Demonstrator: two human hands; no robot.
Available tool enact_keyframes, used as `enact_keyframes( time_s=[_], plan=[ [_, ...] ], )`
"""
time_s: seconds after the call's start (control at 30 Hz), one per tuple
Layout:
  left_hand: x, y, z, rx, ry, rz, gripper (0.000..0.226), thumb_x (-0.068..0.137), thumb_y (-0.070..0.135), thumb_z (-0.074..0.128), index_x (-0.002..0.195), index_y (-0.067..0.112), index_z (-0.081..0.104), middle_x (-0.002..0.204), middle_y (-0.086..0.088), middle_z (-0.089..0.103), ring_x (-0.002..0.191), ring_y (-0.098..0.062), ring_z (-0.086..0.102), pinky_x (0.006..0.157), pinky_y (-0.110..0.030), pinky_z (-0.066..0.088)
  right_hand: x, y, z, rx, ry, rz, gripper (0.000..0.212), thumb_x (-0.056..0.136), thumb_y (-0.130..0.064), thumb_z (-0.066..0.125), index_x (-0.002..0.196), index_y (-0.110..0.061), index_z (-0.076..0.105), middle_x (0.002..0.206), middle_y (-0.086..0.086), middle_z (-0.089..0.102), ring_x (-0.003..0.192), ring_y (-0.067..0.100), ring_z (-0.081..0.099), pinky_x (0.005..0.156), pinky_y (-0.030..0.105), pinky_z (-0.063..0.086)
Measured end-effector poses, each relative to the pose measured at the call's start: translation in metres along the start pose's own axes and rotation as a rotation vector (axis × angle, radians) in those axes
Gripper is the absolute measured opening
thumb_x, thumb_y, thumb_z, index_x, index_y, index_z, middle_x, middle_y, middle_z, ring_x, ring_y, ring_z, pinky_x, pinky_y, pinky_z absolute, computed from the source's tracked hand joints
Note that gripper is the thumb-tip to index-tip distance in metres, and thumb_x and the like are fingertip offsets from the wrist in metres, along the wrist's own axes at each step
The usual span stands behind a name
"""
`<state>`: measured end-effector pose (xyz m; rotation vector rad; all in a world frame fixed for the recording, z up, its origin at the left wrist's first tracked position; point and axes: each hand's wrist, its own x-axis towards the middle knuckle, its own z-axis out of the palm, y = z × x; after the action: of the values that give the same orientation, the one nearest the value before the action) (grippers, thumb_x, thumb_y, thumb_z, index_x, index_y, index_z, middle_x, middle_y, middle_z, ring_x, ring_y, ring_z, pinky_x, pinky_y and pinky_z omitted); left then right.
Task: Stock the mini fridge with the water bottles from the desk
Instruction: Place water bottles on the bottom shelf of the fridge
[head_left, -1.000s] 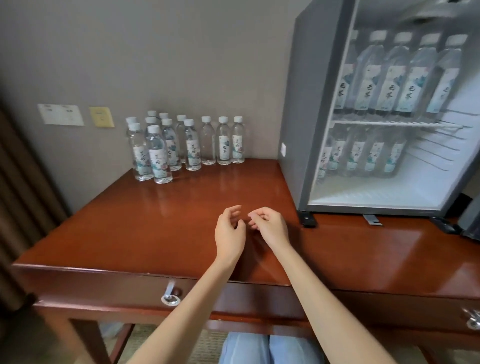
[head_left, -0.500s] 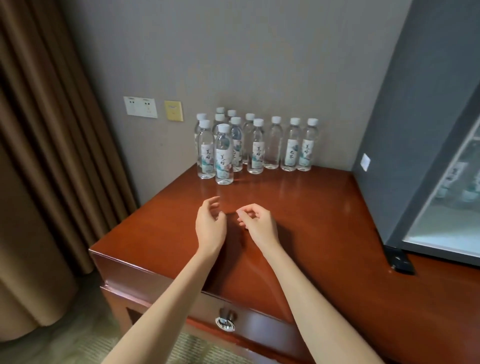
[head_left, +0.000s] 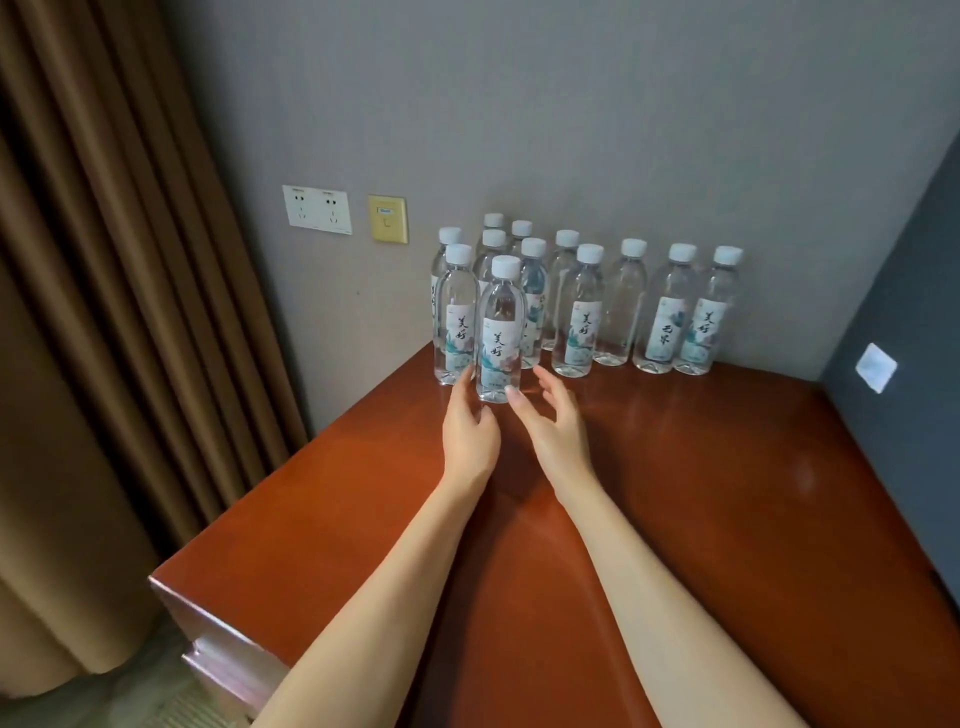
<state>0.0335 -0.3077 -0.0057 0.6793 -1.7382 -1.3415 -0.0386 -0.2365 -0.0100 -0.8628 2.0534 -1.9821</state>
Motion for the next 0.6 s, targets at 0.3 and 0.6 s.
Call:
enact_keyframes(
  time_s=[0.3,0.6],
  plan=[
    [0.041,-0.018,0.012,0.075,-0.056,0.035,0.053,0.098,0.009,0.044,0.149,0.017,0.031,0.152,0.0,0.039,0.139,-0.014,0.036,0.115,-0.035,0.031,0.048,0.014,0.011,-0.032,-0.153,-0.051,0.069,0.088,-0.048,0.064,0.149,-0.031,0.035,0.15,-0.011,0.041,0.138,0.005,0.036,0.117,0.038,0.03],
    [0.048,-0.021,0.015,0.214,-0.095,0.097,0.053,0.1,0.038,0.043,0.15,0.023,0.032,0.143,-0.006,0.042,0.128,-0.015,0.045,0.11,-0.031,0.035,0.067,0.018,0.018,0.09,-0.186,-0.034,0.044,0.095,-0.038,0.057,0.136,-0.026,0.049,0.129,-0.009,0.062,0.119,0.002,0.057,0.107,0.029,0.041]
  ],
)
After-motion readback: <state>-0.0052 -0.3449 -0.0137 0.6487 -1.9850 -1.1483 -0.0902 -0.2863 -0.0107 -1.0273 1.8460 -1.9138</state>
